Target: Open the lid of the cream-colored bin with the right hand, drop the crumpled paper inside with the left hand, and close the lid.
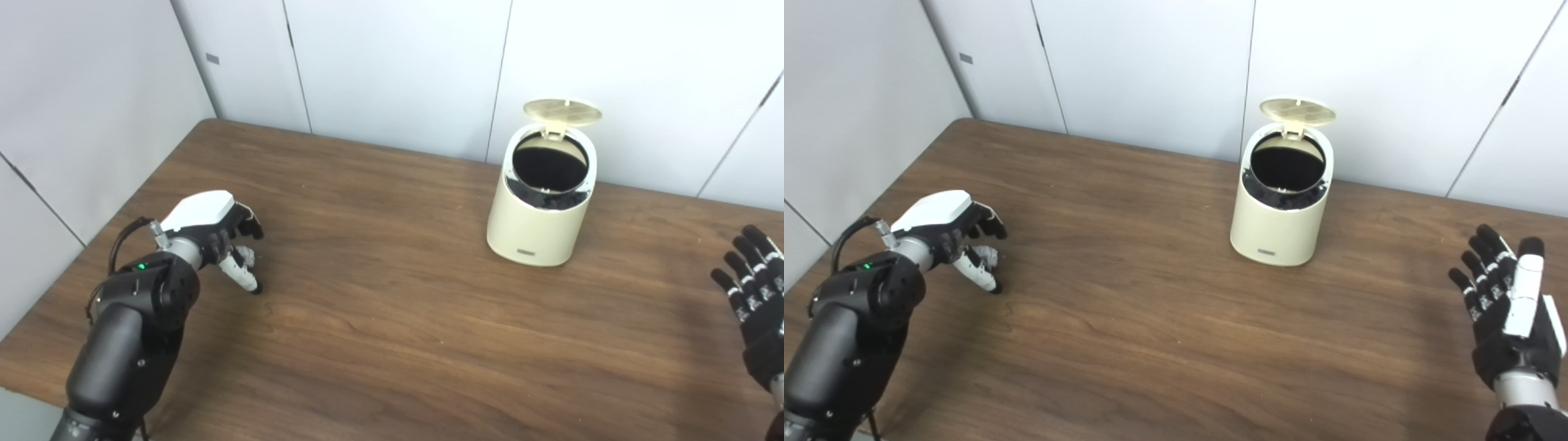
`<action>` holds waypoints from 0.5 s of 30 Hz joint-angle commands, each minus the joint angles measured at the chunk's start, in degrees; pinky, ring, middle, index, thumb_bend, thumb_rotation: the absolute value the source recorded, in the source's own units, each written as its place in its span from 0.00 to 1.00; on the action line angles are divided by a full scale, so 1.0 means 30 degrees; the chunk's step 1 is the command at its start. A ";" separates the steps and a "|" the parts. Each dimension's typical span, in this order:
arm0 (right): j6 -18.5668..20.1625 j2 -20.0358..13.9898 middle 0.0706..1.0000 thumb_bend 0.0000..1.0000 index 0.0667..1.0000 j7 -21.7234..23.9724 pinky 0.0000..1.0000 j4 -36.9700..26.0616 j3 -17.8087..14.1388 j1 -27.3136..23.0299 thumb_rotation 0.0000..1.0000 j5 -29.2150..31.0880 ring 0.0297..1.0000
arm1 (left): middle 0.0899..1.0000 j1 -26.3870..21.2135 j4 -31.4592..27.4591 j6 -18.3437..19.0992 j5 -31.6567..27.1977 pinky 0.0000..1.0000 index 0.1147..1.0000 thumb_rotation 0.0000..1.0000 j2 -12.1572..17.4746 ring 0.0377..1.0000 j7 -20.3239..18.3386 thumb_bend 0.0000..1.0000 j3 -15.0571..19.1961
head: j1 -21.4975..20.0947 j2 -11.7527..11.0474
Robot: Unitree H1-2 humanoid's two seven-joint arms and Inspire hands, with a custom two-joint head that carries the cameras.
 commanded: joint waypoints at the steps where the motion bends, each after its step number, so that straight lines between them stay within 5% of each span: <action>1: -0.0488 -0.0323 0.93 0.63 0.88 0.0300 0.90 -0.0447 -0.0139 -0.0585 1.00 0.0235 0.95 | 0.76 -0.0250 -0.0104 0.0092 0.0273 0.64 0.63 0.02 0.0425 0.76 0.0581 0.94 0.0430 | 0.0023 0.0028; 10: -0.0382 -0.0427 0.93 0.63 0.88 0.0341 0.91 -0.0490 -0.0167 -0.0631 1.00 0.0330 0.95 | 0.70 -0.0165 0.0476 0.0106 0.0769 0.56 0.63 0.00 -0.0303 0.68 0.0771 0.90 0.0907 | 0.0256 0.0108; 15: -0.0133 -0.0376 0.91 0.65 0.86 0.0101 0.88 -0.0791 -0.0149 -0.0603 1.00 0.0261 0.93 | 0.76 -0.0022 0.1002 0.0075 0.1007 0.64 0.63 0.00 -0.0150 0.75 0.0974 0.87 0.0669 | 0.0250 0.0237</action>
